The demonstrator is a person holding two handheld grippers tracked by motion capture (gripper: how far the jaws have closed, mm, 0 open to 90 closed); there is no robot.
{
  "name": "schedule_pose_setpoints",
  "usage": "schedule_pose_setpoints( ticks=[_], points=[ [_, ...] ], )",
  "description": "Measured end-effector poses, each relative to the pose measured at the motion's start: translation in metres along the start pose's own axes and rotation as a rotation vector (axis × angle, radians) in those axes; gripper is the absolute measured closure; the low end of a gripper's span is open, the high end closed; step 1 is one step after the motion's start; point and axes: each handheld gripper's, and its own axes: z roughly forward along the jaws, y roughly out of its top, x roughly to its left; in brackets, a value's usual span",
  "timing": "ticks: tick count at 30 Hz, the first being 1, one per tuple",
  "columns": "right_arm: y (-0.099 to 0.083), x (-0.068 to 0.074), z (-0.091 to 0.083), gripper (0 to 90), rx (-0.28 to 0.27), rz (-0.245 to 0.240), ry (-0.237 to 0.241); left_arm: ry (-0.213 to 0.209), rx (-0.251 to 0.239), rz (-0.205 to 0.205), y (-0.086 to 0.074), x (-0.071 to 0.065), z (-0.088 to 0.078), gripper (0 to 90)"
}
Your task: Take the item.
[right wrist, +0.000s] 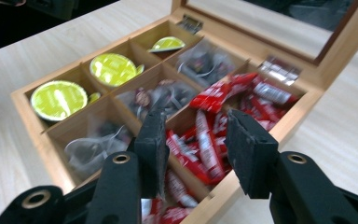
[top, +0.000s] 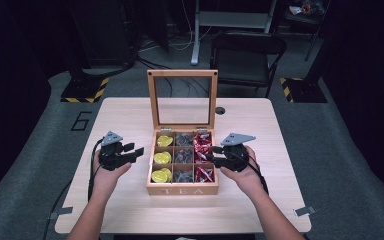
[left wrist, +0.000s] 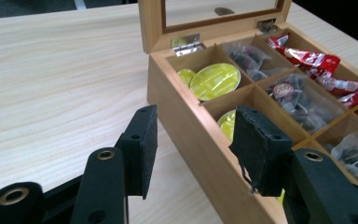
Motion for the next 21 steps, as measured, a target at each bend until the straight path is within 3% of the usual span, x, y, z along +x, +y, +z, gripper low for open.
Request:
schedule_pose_setpoints(
  ticks=[9,21],
  points=[
    [-0.018,0.014,0.011,61.0,0.048,-0.026,0.038,0.013,-0.008,-0.025,-0.006,0.004,-0.005,49.9],
    [-0.031,0.020,0.027,59.5,0.095,0.007,0.090,0.018,-0.004,-0.015,-0.009,0.003,-0.006,49.6]
  ],
)
